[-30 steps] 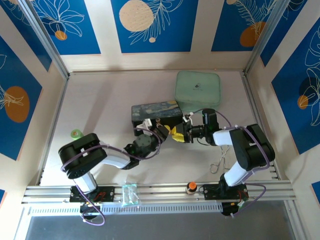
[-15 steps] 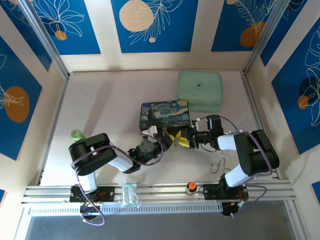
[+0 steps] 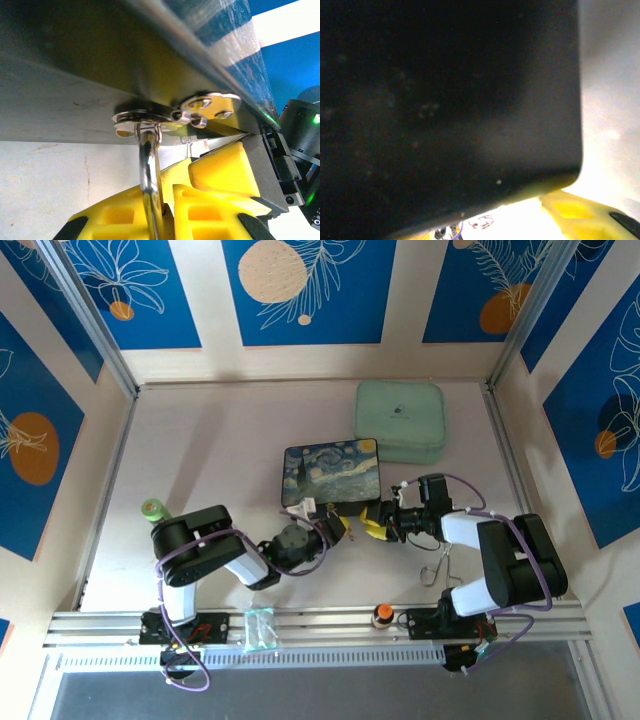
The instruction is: Unlock a padlock with a key
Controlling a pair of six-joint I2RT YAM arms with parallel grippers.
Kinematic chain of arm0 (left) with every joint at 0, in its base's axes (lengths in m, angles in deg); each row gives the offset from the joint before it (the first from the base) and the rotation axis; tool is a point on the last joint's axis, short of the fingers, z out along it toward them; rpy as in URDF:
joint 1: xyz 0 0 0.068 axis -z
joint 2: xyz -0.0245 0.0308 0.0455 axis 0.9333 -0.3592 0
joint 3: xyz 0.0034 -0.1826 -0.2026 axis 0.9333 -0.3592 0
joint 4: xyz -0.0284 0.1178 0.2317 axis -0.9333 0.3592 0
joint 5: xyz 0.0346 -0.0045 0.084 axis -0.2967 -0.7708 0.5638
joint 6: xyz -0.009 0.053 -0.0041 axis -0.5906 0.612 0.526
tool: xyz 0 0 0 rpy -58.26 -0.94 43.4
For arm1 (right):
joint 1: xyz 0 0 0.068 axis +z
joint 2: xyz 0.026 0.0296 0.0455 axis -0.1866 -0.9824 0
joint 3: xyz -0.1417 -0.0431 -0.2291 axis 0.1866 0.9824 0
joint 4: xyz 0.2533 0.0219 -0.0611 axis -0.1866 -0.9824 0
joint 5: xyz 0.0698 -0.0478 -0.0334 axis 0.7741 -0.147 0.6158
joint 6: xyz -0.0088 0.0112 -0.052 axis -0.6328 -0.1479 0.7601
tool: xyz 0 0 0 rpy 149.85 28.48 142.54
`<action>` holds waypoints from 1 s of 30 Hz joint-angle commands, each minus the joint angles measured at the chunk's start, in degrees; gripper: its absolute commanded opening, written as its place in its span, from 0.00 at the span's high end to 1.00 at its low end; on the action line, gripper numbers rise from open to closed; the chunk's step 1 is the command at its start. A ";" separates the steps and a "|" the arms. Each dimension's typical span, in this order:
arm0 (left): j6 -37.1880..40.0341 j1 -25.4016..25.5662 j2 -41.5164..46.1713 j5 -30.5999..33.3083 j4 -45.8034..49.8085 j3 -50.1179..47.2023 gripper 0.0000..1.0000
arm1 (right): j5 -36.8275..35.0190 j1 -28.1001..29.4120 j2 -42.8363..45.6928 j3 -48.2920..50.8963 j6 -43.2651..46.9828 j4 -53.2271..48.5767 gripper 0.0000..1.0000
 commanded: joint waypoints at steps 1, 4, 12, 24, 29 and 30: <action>-1.20 1.10 1.53 -1.72 0.81 -1.80 1.00 | 0.60 -1.39 0.60 0.41 1.76 0.18 0.52; 0.08 0.96 3.12 -1.78 3.48 -1.11 1.00 | 1.59 -3.52 0.87 2.19 1.15 1.49 0.52; -0.13 0.91 2.65 -2.32 4.24 -0.39 1.00 | 1.81 -7.94 2.77 3.46 2.69 -0.68 0.52; 1.51 0.91 4.28 -2.03 14.46 1.69 1.00 | -31.60 1.92 31.63 5.07 5.76 -16.21 0.53; 2.20 1.00 4.98 -1.80 18.44 2.68 1.00 | -51.85 19.64 40.45 5.38 12.91 -17.27 0.56; 2.20 1.00 5.33 -1.64 19.32 2.77 1.00 | -54.46 23.18 41.53 5.97 14.84 -16.22 0.57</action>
